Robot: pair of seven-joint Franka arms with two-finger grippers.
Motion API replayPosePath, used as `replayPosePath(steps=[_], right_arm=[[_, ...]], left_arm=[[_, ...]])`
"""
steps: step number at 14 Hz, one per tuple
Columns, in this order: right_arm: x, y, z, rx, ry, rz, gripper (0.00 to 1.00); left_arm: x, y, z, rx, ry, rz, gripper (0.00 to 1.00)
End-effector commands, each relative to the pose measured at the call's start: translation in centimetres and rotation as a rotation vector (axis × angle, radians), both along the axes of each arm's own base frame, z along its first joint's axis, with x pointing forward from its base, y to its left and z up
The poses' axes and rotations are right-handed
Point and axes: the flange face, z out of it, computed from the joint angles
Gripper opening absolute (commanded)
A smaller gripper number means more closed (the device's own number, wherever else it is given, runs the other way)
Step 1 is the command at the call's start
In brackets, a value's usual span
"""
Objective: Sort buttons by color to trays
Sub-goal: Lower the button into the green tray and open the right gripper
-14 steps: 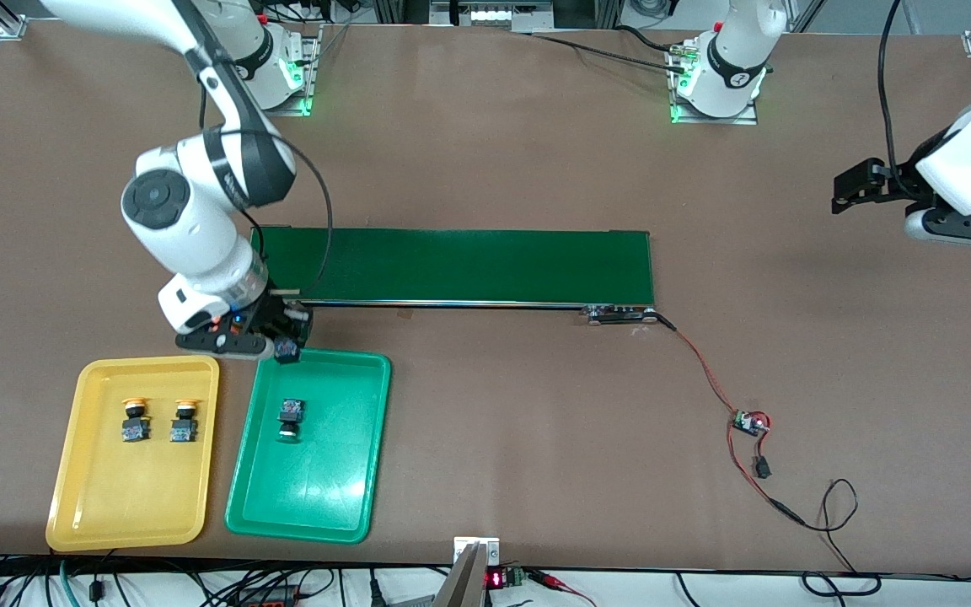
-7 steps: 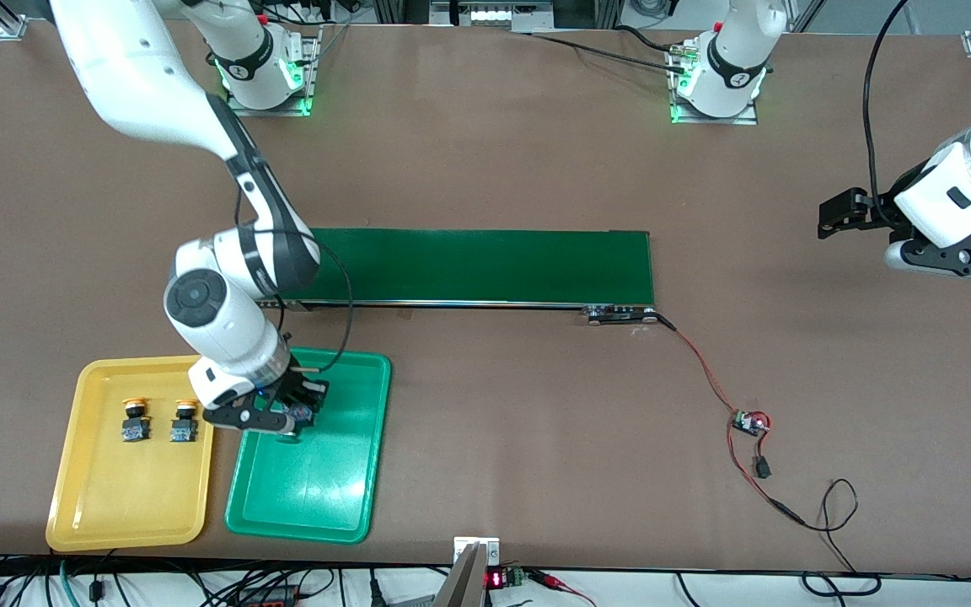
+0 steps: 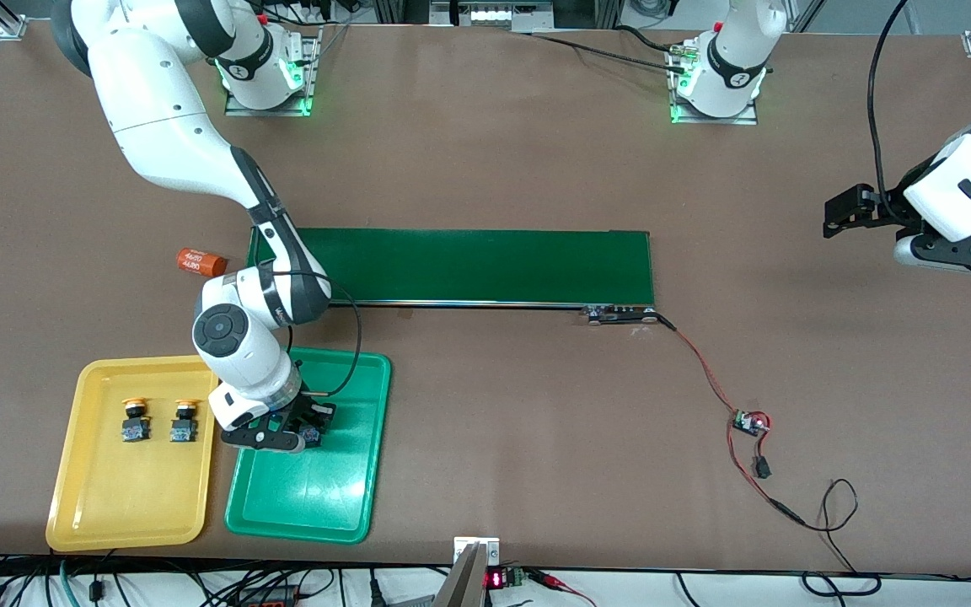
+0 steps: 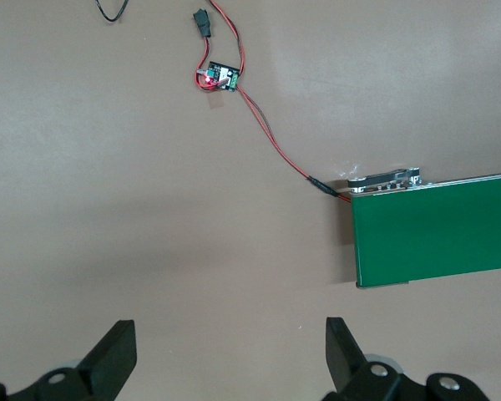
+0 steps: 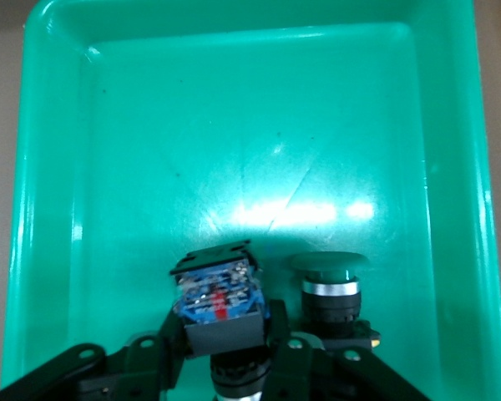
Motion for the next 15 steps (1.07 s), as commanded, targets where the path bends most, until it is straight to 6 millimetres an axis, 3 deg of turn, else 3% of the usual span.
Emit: replayPosePath(steps=[1, 4, 6, 10, 15], right_arm=[[0.4, 0.4, 0.4, -0.011, -0.019, 0.016, 0.97], [0.3, 0.9, 1.5, -0.012, -0.03, 0.028, 1.0], [-0.4, 0.1, 4.3, -0.025, -0.01, 0.025, 1.0], [-3.5, -2.7, 13.6, -0.077, 0.071, 0.05, 1.0], [-9.1, -10.0, 26.8, -0.115, 0.169, 0.047, 1.0]], left_arm=[[-0.1, -0.1, 0.9, 0.004, -0.008, -0.005, 1.0], [-0.2, -0.1, 0.8, 0.003, -0.003, -0.005, 1.0], [-0.2, 0.0, 0.8, 0.003, -0.002, -0.004, 1.0], [-0.3, -0.1, 0.9, 0.003, -0.003, -0.005, 1.0], [-0.3, -0.2, 0.9, 0.004, -0.003, -0.007, 1.0]])
